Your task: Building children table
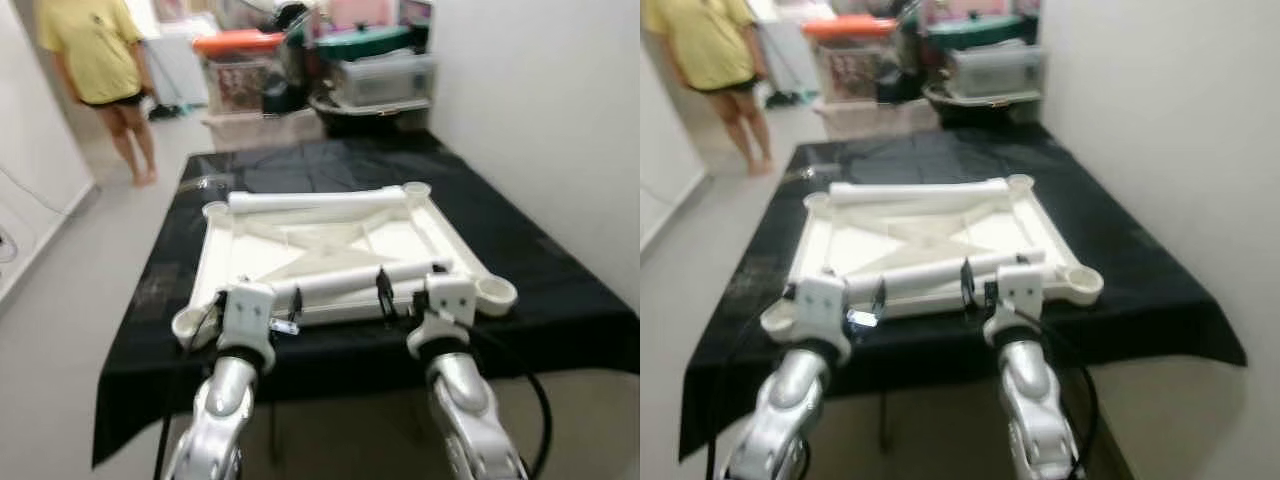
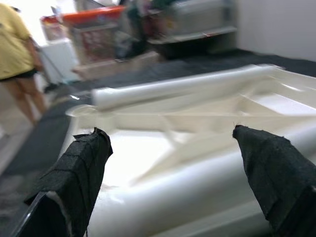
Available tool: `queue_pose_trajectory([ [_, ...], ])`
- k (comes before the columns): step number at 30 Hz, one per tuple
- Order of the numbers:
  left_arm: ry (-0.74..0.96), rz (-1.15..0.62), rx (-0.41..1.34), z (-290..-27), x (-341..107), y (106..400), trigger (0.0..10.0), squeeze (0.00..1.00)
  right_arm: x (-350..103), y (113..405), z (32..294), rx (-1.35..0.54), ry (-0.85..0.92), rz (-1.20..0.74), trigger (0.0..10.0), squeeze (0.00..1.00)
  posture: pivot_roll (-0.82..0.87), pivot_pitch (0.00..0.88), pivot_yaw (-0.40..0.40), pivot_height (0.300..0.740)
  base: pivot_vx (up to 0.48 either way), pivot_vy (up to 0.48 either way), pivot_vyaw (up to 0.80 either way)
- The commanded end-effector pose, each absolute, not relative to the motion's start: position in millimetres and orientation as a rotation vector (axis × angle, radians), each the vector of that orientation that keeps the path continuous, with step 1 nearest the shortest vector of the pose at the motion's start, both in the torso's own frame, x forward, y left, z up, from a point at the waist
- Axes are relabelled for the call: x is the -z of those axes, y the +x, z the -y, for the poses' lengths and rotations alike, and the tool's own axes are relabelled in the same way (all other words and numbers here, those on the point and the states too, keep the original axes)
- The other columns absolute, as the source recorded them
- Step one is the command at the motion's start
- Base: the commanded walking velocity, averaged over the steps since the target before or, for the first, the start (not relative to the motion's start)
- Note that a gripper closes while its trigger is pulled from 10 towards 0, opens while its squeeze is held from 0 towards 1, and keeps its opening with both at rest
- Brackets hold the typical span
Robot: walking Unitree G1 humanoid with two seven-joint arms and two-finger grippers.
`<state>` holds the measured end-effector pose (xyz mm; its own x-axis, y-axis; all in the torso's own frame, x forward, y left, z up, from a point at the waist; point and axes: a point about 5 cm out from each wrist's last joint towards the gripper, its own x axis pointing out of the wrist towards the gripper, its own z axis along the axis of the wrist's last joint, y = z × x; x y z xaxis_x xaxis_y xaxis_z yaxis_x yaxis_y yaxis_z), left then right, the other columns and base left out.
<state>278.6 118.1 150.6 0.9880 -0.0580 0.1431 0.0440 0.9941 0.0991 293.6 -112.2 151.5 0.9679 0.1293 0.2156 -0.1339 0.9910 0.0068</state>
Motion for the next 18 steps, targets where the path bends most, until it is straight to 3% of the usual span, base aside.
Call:
queue_pose_trajectory([
  [1, 0.086, 0.147, 0.064, -114.5, -152.8, 280.9, 10.0, 0.00, -147.7, 292.3, 123.7, -0.099, 0.011, 0.206, 10.0, 0.00, 0.02, 0.000, 0.002, 0.740, 0.000, 0.000, 0.00],
  [7, 0.128, 0.149, 0.093, -119.8, -165.3, 294.7, 10.0, 0.00, -145.4, 295.2, 130.1, -0.078, 0.013, 0.194, 10.0, 0.00, 0.02, 0.000, 0.003, 0.740, 0.000, 0.000, 0.00],
  [12, 0.281, 0.088, 0.316, -125.6, -176.5, 318.1, 10.0, 0.00, -141.3, 294.3, 133.1, -0.070, 0.029, 0.171, 10.0, 0.00, 0.04, 0.000, 0.008, 0.740, 0.000, 0.000, 0.00],
  [13, 0.337, 0.069, 0.401, -136.3, -185.7, 332.5, 10.0, 1.00, -138.2, 293.3, 131.2, -0.076, 0.033, 0.158, 10.0, 0.00, 0.04, 0.000, 0.015, 0.740, 0.000, 0.000, 0.00],
  [16, 0.411, -0.003, 0.531, -145.2, -189.4, 343.1, 10.0, 1.00, -135.4, 292.0, 129.0, -0.083, 0.037, 0.146, 10.0, 0.00, 0.04, 0.000, 0.025, 0.740, 0.000, 0.000, 0.00],
  [18, 0.503, -0.152, 0.750, -160.6, -189.8, 349.2, 10.0, 1.00, -131.7, 289.9, 125.8, -0.088, 0.042, 0.132, 10.0, 0.00, 0.05, 0.000, 0.036, 0.740, 0.000, 0.000, 0.00],
])
